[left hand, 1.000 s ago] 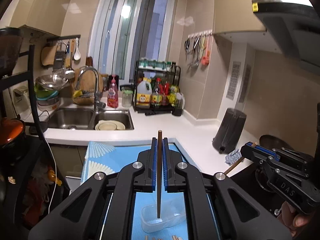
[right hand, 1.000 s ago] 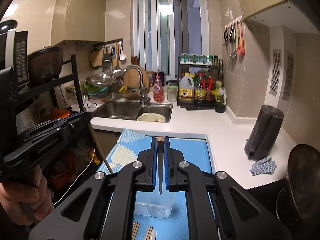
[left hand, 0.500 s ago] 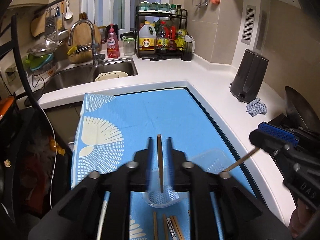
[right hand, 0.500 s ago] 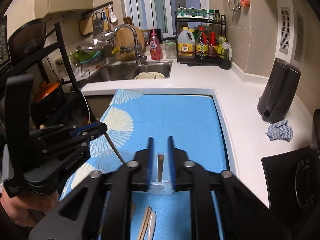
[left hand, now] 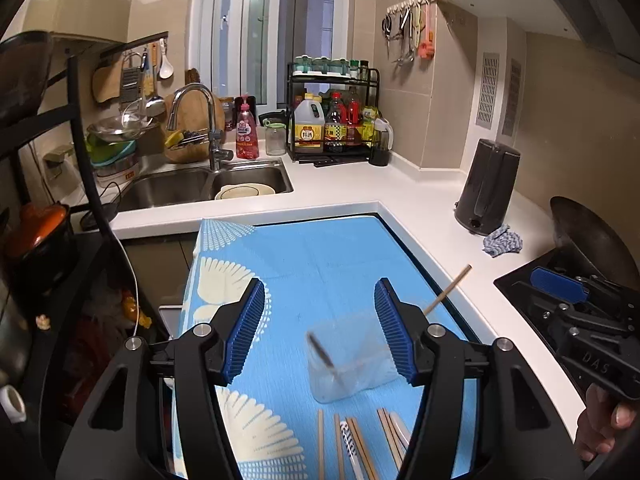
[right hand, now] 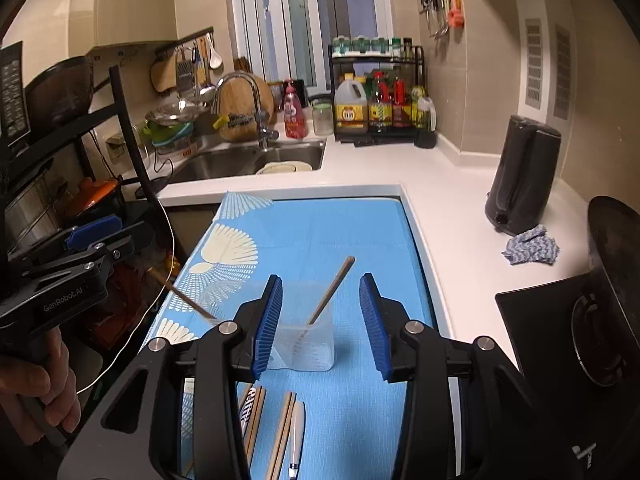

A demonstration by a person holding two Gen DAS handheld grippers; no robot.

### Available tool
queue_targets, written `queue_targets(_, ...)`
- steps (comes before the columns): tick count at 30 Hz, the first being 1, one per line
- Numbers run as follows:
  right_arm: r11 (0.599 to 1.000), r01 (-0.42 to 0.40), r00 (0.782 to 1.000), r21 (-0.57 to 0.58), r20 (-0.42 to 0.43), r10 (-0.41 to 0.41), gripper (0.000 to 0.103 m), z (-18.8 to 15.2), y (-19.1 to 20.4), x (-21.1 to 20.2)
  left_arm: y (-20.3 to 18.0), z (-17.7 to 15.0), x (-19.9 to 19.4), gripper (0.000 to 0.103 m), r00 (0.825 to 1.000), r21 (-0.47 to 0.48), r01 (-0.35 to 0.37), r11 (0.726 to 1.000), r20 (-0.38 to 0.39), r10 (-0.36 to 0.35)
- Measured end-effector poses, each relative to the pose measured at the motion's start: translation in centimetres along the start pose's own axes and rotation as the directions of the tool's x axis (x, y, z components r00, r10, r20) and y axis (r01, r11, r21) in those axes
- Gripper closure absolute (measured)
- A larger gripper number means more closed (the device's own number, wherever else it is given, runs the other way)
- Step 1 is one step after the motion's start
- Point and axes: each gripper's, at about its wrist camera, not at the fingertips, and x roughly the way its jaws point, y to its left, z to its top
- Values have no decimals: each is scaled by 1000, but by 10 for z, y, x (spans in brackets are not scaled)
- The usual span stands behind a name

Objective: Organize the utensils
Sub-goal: 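Open both tools to drop the chopsticks into the clear container, then move the right tool to the silver fork while the left tool approaches a chopstick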

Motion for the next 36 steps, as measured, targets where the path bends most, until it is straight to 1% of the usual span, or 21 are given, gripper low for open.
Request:
queue_targets(4,1000,-6,998,-4,56,6,62,-32,6,-26,3,-39,-20,46,1000,-12,-11,1000,26,11)
queue_targets(6,1000,-13,997,-2,70,13,62,-56,10,-34,2,-64,-25,46,1000,-6,-17,1000,25,17)
queue_targets(8,1000,-14,997,9,71,14,62,-80,11,-38,-1,-90,-29,47,1000,2,-6,1000,17,5)
queue_targets(9,1000,-19,998,20,66,18,62,-94,11,-38,-1,-105,-30,50,1000,6,0,1000,14,0)
queue_targets(11,999,-25,998,39,51,23,65,-121,10,-37,-1,-135,-31,66,1000,17,-1,1000,2,1)
queue_targets(12,998,-24,999,50,44,22,72,-135,8,-35,-2,-149,-30,68,1000,16,11,1000,-6,-11)
queue_targets(13,998,-23,999,65,35,21,81,-148,7,-33,-1,-161,-29,76,1000,11,25,1000,-13,-25)
queue_targets(14,996,-27,999,87,19,26,85,-163,4,-30,-1,-177,-28,85,999,5,37,999,-22,-37)
queue_targets(15,993,-34,999,111,-3,34,90,-178,0,-26,-2,-192,-26,86,999,4,40,999,-29,-40)
queue_targets(18,985,-47,993,165,-95,63,90,-219,-5,-10,-9,-233,-23,87,998,10,32,999,-55,-32)
queue_targets(19,980,-51,987,193,-139,78,87,-233,-8,-4,-10,-245,-25,87,998,7,30,1000,-53,-29)
queue_targets(21,965,-69,974,252,-190,120,85,-250,-12,3,-12,-264,-29,86,999,3,16,1000,-49,-16)
queue_targets(24,953,-87,958,290,-238,161,77,-264,-9,10,-12,-286,-33,86,999,-20,3,1000,-49,-4)
queue_targets(28,937,-110,944,332,-260,203,72,-268,-3,16,-12,-295,-37,86,999,-18,-15,1000,-46,14)
queue_targets(29,939,-106,942,327,-270,201,71,-269,0,18,-11,-296,-37,86,999,-17,-18,1000,-46,17)
queue_targets(32,948,-60,940,313,-302,159,71,-273,4,25,-7,-297,-40,86,999,-30,-36,999,-27,35)
queue_targets(34,948,-50,944,314,-296,147,72,-273,4,24,-4,-299,-38,86,998,-36,-45,998,-35,43)
queue_targets(36,959,-30,946,282,-302,118,71,-272,9,24,0,-303,-36,86,998,-58,-52,997,-44,49)
